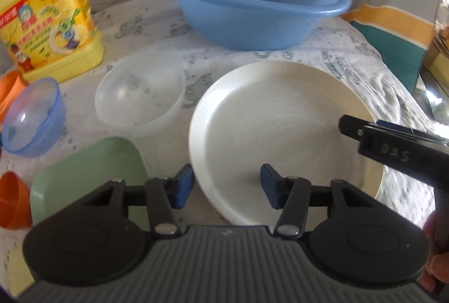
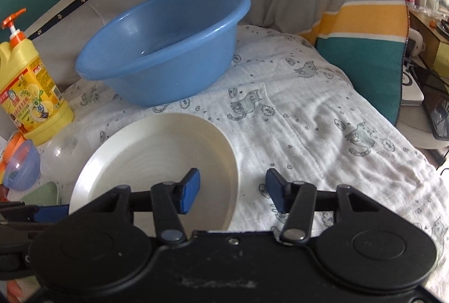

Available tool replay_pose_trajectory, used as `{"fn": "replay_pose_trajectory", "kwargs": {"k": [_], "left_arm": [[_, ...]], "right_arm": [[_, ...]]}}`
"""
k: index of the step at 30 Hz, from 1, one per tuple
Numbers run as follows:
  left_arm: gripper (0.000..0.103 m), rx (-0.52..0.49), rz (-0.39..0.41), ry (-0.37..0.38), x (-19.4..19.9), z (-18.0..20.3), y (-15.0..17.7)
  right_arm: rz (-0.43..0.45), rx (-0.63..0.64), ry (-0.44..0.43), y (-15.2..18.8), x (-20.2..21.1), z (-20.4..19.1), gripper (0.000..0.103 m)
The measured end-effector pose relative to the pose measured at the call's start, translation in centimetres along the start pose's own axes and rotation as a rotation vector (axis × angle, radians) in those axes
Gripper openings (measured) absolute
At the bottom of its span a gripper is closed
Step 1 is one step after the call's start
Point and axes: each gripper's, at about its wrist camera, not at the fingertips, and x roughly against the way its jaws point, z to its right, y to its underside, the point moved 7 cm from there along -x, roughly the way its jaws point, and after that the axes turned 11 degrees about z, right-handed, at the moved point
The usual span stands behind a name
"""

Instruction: Organize plates and bowls

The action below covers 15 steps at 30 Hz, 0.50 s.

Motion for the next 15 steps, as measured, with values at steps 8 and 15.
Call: {"fn": "replay_pose_trajectory", "kwargs": {"k": [8, 15], "left_arm": [[0.047, -0.004, 0.019, -0.017, -0.1, 0.2, -0.3], [0.043, -0.001, 0.015, -0.029, 1.9, -0.2, 0.4]], "right_arm": [[0.0, 0.028, -0.011, -0.2, 0.3, -1.4, 0.042], [-0.013, 0.008, -0.011, 0.4, 2.2, -1.7, 0.041]]}}
